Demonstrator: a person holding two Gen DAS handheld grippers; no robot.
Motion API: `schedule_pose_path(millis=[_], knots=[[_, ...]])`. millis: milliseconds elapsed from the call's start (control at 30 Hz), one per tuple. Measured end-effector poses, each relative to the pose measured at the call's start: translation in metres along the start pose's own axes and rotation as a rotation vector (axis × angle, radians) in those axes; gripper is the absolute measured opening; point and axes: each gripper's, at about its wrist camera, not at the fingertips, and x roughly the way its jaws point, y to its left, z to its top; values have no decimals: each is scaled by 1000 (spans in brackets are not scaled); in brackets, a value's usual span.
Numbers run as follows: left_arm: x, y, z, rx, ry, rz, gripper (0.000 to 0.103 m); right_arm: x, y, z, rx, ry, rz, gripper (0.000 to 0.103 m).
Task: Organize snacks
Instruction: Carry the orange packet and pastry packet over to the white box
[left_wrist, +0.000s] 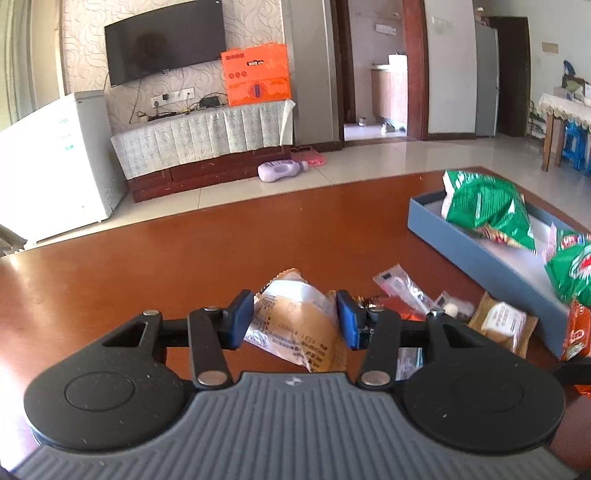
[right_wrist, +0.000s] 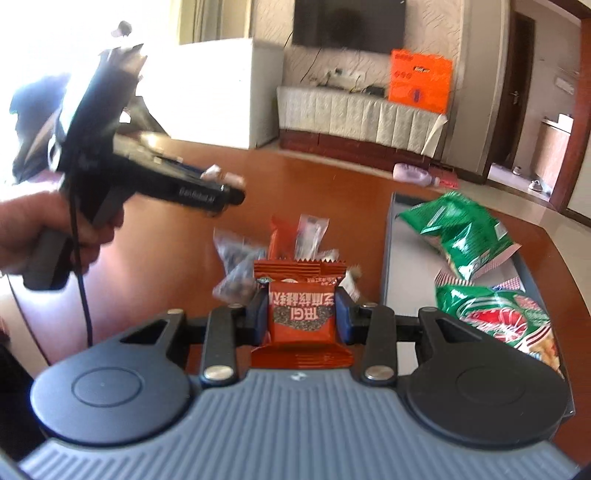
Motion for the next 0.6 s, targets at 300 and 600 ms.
schedule_pose_path(millis=[300, 600], knots=[[-4, -1, 4, 3, -14, 30, 54, -19, -4, 14, 33, -132, -7, 39], [-6, -17, 9, 34, -35, 31, 54, -27, -10, 19, 72, -194, -25, 39]])
